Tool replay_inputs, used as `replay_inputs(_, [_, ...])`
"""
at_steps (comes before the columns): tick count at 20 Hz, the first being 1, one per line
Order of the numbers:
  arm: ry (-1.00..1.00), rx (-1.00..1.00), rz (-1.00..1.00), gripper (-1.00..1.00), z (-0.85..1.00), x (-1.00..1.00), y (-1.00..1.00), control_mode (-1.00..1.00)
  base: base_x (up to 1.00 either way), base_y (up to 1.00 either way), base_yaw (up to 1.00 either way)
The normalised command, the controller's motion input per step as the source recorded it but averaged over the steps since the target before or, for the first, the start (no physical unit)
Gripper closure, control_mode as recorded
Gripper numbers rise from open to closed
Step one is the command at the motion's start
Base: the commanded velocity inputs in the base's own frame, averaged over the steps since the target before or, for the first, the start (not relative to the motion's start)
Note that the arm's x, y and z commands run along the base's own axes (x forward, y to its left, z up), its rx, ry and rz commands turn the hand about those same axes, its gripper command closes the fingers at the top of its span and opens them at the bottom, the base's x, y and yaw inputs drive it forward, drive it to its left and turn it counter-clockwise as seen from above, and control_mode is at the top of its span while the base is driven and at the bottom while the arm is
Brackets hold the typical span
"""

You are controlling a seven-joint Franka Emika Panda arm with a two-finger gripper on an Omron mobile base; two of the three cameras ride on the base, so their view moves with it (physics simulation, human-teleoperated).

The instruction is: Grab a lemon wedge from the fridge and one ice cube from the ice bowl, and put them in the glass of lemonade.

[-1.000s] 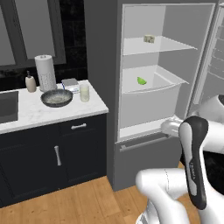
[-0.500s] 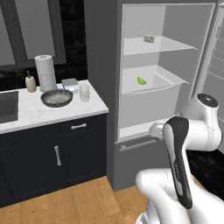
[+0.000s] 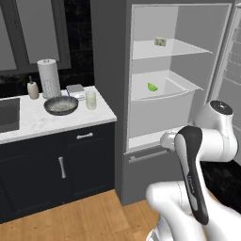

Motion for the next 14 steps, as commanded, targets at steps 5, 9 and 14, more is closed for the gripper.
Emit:
replay_inputs(5, [0.0, 0.0, 0.0, -1.0, 0.0, 0.0, 0.0, 1.0, -0.01, -0.31, -0.08])
replay_inputs(9, [0.0, 0.0, 0.0, -1.0, 0.0, 0.0, 0.0, 1.0, 0.0, -0.63, -0.04])
replay_inputs(14, [0.0, 0.0, 0.0, -1.0, 0.0, 0.0, 0.0, 1.0, 0.05, -0.59, 0.0])
